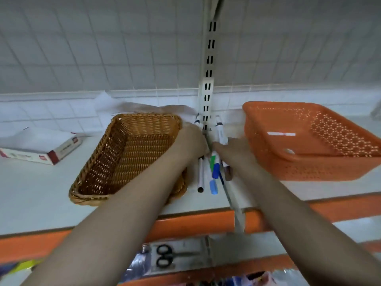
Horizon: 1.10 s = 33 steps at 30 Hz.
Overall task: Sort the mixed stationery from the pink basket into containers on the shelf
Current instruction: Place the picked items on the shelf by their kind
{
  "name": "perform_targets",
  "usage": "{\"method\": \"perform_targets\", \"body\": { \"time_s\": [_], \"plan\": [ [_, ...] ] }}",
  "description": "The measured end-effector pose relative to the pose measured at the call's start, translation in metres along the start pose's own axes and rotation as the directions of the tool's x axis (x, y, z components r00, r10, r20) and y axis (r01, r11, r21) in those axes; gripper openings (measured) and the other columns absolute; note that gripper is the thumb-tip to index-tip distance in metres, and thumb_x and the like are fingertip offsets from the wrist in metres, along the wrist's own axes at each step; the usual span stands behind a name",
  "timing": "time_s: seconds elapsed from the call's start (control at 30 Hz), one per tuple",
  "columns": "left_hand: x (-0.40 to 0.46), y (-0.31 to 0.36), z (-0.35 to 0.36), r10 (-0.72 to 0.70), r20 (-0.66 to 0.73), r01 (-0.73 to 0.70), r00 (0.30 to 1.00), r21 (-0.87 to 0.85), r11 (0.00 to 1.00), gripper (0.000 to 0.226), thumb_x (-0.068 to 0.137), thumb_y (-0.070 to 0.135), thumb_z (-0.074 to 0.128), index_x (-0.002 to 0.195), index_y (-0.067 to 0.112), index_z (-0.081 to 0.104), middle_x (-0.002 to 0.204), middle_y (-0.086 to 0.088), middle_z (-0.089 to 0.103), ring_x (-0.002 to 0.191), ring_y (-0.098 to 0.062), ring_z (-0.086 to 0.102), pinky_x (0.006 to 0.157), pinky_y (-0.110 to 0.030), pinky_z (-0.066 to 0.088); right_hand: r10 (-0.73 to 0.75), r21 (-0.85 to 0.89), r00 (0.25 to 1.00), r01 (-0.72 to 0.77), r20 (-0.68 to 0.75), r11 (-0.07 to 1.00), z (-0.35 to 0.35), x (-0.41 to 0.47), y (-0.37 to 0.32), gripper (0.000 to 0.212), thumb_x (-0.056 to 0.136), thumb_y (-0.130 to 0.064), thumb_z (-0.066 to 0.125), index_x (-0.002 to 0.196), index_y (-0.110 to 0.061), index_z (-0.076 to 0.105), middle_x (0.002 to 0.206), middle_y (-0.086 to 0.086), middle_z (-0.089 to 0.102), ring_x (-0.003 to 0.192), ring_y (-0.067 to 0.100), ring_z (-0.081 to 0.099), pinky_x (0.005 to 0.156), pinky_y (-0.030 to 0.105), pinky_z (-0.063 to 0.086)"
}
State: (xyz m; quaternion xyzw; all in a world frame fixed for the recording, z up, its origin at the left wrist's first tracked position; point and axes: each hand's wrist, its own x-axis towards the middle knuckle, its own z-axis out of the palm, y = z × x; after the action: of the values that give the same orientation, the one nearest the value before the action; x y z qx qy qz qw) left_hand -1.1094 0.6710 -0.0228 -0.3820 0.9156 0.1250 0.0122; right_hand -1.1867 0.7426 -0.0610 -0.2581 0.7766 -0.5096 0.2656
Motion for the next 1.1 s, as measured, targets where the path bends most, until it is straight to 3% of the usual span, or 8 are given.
{"method": "perform_targets", "body": {
  "time_s": [0.07,0.23,0.33,0.47,0.53,0.73,0.9,1.1],
  "plan": [
    [0.003,0.008,0.006,-0.049,-0.044,0.050,0.998,0.026,0.998,0.034,0.096,0.014,0.040,0.124,-0.003,0.050,0.131,-0.016,0.049,0.126,-0.029,0.043,0.103,-0.032,0.034,-0.018,-0.120,1.000,0.020,0.019,0.993,0.000,0.011,0.010,0.024,0.087,-0.012,0.058,0.066,-0.011,0.046,0.059,0.005,0.048,0.042,0.014,0.045,0.031,0.016,0.030],
    [0.006,0.014,0.037,-0.143,-0.038,0.147,0.989,0.126,0.981,0.034,0.098,0.012,0.037,0.129,0.000,0.045,0.133,-0.018,0.045,0.124,-0.030,0.043,0.098,-0.033,0.039,-0.110,-0.270,0.990,0.131,0.091,0.954,-0.008,0.024,0.019,0.012,0.087,-0.021,0.058,0.087,-0.010,0.053,0.072,0.001,0.054,0.059,0.011,0.050,0.048,0.024,0.033],
    [-0.009,0.024,0.042,-0.203,-0.051,0.205,0.978,0.043,0.978,0.041,0.096,0.010,0.044,0.136,0.003,0.040,0.137,-0.019,0.036,0.124,-0.031,0.043,0.097,-0.036,0.042,-0.158,-0.334,0.980,0.189,0.117,0.923,-0.013,0.027,0.018,0.020,0.090,-0.029,0.052,0.091,-0.009,0.056,0.077,0.006,0.060,0.057,0.013,0.052,0.045,0.024,0.033],
    [-0.030,0.010,0.042,-0.148,-0.267,0.138,0.952,-0.057,0.989,0.036,0.091,0.006,0.049,0.127,0.011,0.051,0.126,-0.011,0.051,0.114,-0.028,0.053,0.089,-0.032,0.044,-0.155,-0.335,0.966,0.219,0.209,0.916,-0.016,0.023,0.014,0.024,0.094,-0.021,0.049,0.114,-0.009,0.054,0.099,0.012,0.062,0.083,0.023,0.060,0.068,0.028,0.048],
    [-0.040,-0.004,0.038,-0.173,-0.378,0.132,0.909,-0.131,0.983,0.034,0.092,0.008,0.051,0.125,0.012,0.054,0.126,-0.006,0.050,0.113,-0.026,0.053,0.087,-0.031,0.044,-0.185,-0.375,0.949,0.273,0.255,0.886,-0.012,0.019,0.013,0.033,0.095,-0.017,0.048,0.126,-0.005,0.050,0.113,0.014,0.059,0.088,0.024,0.057,0.064,0.025,0.046],
    [-0.053,-0.036,0.032,-0.227,-0.497,0.105,0.838,-0.262,0.959,0.030,0.092,0.010,0.046,0.114,0.014,0.065,0.115,-0.011,0.062,0.105,-0.027,0.056,0.089,-0.035,0.046,-0.203,-0.518,0.928,0.345,0.312,0.782,0.009,0.011,0.019,0.022,0.091,-0.009,0.051,0.109,0.001,0.056,0.098,0.018,0.063,0.081,0.028,0.058,0.063,0.030,0.044],
    [-0.070,-0.073,0.029,-0.308,-0.519,0.158,0.797,-0.314,0.936,0.029,0.091,0.012,0.048,0.115,0.013,0.065,0.114,-0.011,0.064,0.104,-0.026,0.058,0.089,-0.032,0.044,-0.318,-0.572,0.925,0.380,0.209,0.727,0.015,-0.004,0.005,0.027,0.095,-0.025,0.052,0.112,-0.005,0.058,0.102,0.012,0.064,0.089,0.027,0.060,0.075,0.034,0.050],
    [-0.112,-0.155,0.009,-0.435,-0.559,0.216,0.706,-0.415,0.884,0.028,0.092,0.014,0.049,0.115,0.015,0.066,0.113,-0.009,0.066,0.106,-0.025,0.059,0.087,-0.031,0.044,-0.583,-0.527,0.793,0.577,0.178,0.624,0.070,-0.051,-0.053,0.029,0.095,-0.029,0.051,0.116,-0.011,0.061,0.104,0.005,0.066,0.085,0.015,0.058,0.073,0.026,0.045]
  ]
}}
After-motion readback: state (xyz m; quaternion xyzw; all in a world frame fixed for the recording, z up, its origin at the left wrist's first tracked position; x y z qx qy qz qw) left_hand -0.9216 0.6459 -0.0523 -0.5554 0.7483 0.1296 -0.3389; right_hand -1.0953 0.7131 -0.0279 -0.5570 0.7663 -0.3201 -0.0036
